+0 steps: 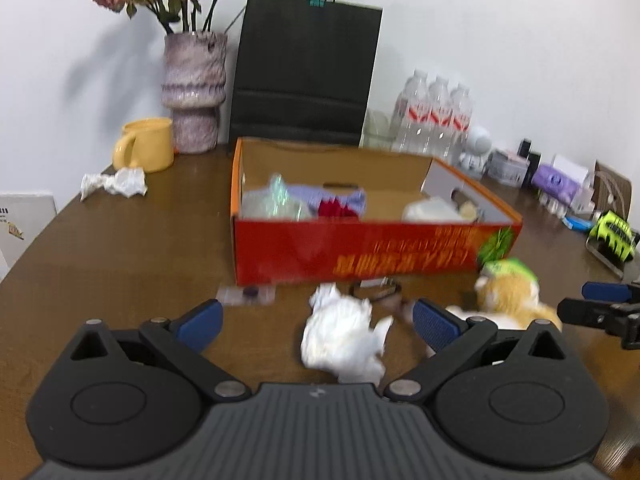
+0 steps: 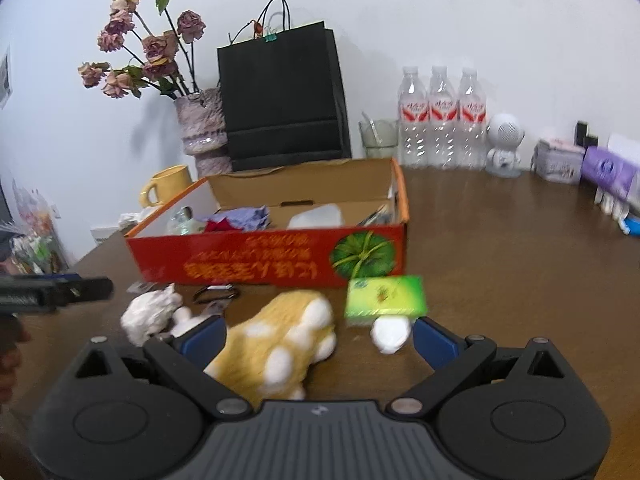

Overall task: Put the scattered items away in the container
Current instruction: 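Grasp the crumpled white tissue with the left tool while the right grasps the plush sheep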

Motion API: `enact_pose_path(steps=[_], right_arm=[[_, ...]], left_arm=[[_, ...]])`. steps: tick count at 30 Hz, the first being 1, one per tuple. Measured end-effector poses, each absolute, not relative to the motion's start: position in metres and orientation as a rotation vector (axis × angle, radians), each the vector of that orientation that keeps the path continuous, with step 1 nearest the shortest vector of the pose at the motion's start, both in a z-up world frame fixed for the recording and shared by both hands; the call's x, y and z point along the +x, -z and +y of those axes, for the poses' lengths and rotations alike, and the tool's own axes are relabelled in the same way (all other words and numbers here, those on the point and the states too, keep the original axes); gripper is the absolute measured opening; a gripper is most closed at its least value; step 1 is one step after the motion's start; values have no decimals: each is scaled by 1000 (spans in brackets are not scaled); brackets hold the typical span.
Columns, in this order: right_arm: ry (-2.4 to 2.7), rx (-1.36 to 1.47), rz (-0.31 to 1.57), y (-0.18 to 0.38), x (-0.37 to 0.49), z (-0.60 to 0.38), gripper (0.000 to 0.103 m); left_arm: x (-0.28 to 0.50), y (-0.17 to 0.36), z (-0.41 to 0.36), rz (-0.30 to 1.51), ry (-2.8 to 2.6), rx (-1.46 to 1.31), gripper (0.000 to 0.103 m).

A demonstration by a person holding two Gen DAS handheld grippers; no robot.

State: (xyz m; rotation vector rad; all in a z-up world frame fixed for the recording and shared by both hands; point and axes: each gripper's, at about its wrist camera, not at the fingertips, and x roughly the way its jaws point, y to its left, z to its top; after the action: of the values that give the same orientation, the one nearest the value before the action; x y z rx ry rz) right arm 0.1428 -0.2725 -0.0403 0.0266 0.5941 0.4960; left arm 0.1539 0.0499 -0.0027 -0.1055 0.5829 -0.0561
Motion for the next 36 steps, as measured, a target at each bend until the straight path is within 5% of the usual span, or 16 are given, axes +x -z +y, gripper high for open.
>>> enact_pose_path(steps=[14,22,26,36], right_arm=[[-370,13,701,47,168,-226,99],[-411,124,801,62,189,-233,90],[-416,117,826,67,192,-233,56],[-435,136,754,62,177,-247,48]], left_arm=[[177,31,37,644,60,-9,99],[194,46,30,690,67,31,73],[190,45,28,664,97,45,37],[181,38,29,612,110,29,28]])
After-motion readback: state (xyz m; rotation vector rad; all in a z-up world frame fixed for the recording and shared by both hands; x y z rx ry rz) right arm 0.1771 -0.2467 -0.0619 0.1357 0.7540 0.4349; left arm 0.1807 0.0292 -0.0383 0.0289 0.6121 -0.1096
